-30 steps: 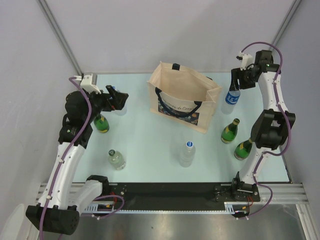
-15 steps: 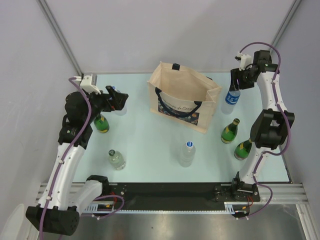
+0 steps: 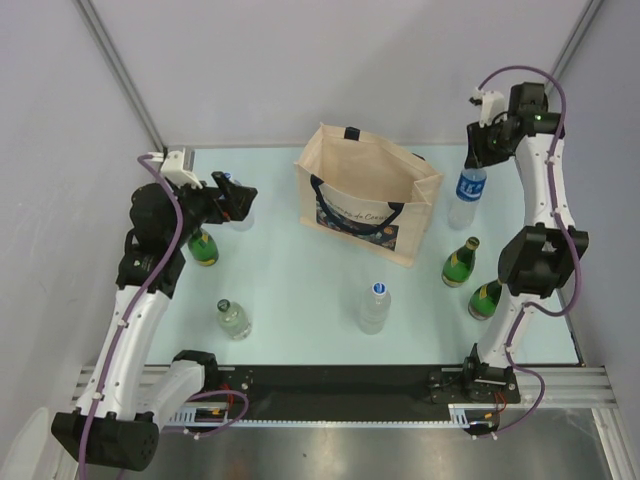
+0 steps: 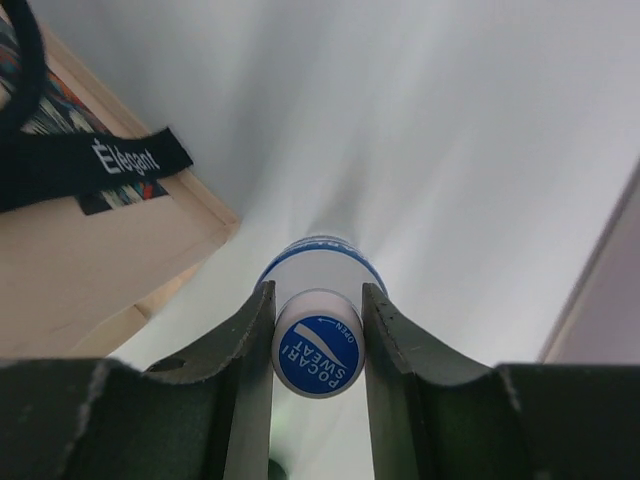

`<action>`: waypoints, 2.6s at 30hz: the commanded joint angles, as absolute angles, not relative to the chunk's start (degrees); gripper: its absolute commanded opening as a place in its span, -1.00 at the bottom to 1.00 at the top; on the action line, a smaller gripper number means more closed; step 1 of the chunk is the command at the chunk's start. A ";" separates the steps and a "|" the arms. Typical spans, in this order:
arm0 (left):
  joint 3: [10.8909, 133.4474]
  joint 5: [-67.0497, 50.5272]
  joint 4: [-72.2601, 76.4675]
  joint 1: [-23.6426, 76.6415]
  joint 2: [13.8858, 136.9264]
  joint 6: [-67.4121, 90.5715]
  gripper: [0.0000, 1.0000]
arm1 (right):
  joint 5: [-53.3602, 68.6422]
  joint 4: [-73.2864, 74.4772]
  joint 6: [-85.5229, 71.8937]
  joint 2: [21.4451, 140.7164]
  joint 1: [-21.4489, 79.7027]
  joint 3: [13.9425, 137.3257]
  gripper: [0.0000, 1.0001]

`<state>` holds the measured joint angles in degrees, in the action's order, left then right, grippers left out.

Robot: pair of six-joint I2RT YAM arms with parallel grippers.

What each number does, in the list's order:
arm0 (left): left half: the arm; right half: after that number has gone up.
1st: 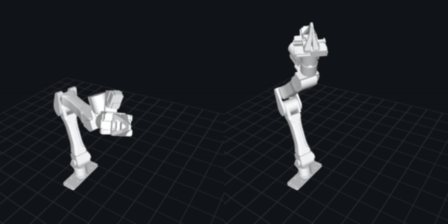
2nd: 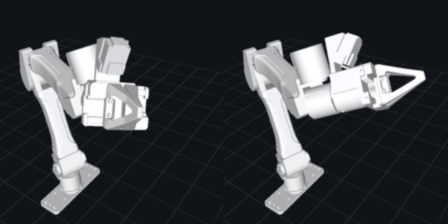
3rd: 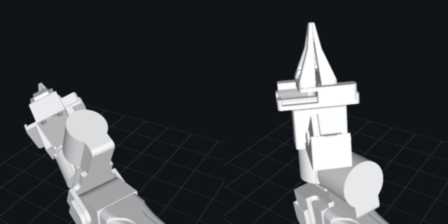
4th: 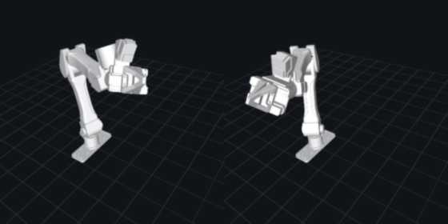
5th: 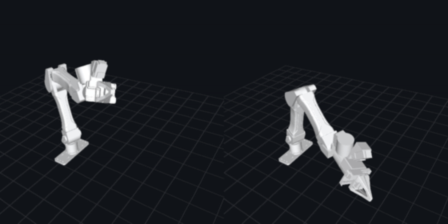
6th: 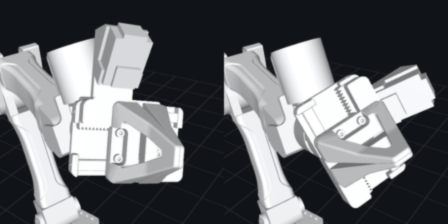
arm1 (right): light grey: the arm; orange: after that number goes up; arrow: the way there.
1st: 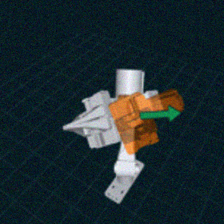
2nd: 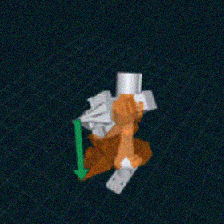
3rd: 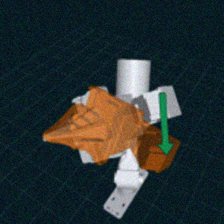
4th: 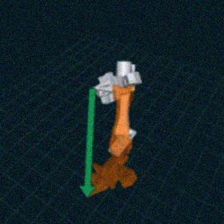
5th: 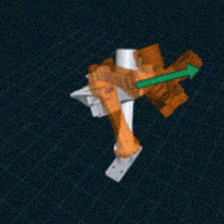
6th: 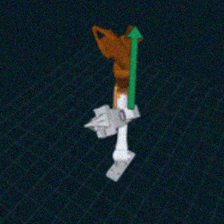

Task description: Place the beverage into the canvas bag

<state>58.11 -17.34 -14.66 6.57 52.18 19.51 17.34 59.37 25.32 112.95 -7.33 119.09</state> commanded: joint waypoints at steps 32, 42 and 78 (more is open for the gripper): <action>58.62 -21.71 -12.04 6.15 52.65 19.25 0.99 | 12.13 35.68 26.81 99.84 26.19 141.33 -1.00; 57.66 -21.36 -12.39 6.15 51.42 19.34 0.99 | 14.50 32.96 23.56 106.52 27.25 142.82 -1.00; 57.13 -19.51 -15.38 6.15 51.85 17.84 0.99 | 19.51 3.86 12.83 123.93 27.07 119.01 -0.37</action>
<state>56.21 -19.70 -16.05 6.57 51.27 18.98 18.50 15.22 9.54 129.10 26.65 121.05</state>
